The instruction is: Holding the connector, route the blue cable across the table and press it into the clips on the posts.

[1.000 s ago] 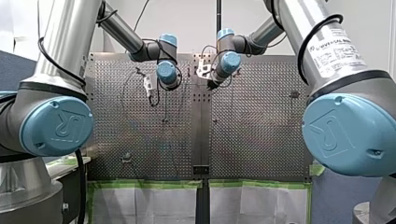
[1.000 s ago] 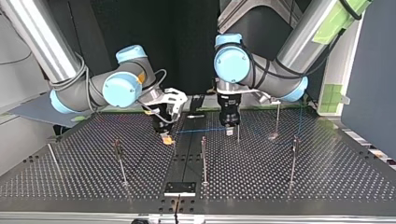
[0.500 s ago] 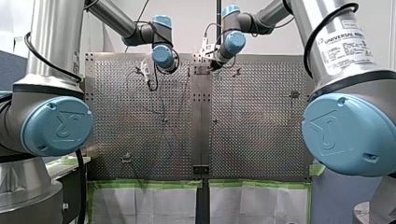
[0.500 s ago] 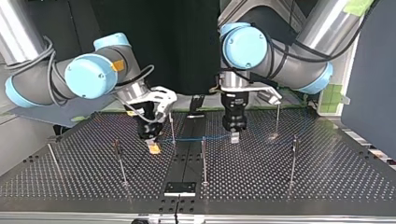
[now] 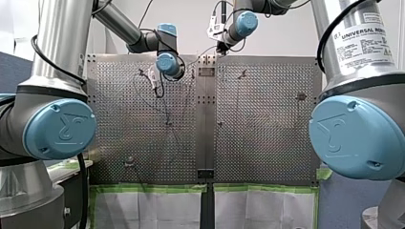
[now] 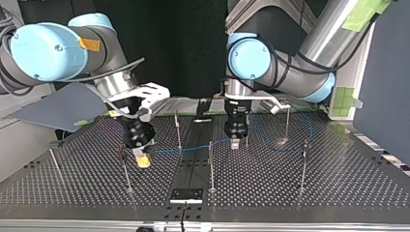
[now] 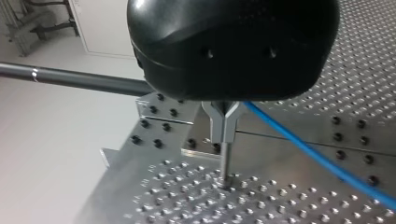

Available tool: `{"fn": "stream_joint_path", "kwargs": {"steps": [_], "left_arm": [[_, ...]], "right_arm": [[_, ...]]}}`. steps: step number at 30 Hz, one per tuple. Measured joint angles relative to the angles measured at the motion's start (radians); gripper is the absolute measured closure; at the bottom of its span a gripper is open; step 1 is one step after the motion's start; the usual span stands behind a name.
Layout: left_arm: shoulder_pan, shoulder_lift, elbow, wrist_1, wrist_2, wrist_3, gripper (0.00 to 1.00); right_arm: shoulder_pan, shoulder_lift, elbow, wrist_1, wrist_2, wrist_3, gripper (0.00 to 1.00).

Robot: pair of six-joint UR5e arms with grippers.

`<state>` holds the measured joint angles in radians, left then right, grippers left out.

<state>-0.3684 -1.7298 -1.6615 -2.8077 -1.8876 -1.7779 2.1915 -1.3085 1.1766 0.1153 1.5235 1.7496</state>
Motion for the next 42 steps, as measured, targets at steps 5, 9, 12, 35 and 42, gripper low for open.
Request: {"fn": "stream_joint_path", "kwargs": {"steps": [5,9,12,35,42], "left_arm": [[0.012,-0.025,0.001,0.023,0.014,0.0,1.0],[0.02,-0.028,0.002,0.027,0.024,0.0,1.0],[0.026,-0.028,0.002,0.032,0.032,0.0,1.0],[0.014,0.029,-0.003,-0.033,0.027,0.018,1.0],[-0.005,0.035,-0.024,-0.047,0.022,0.031,1.0]], "right_arm": [[0.0,0.018,0.007,0.0,0.0,0.0,1.0],[-0.002,0.028,0.029,-0.002,0.001,-0.001,1.0],[-0.004,0.04,0.041,-0.004,0.001,-0.003,1.0],[-0.01,0.055,0.045,-0.007,-0.005,-0.01,1.0],[-0.006,0.048,0.047,-0.005,-0.005,-0.006,1.0]]}}
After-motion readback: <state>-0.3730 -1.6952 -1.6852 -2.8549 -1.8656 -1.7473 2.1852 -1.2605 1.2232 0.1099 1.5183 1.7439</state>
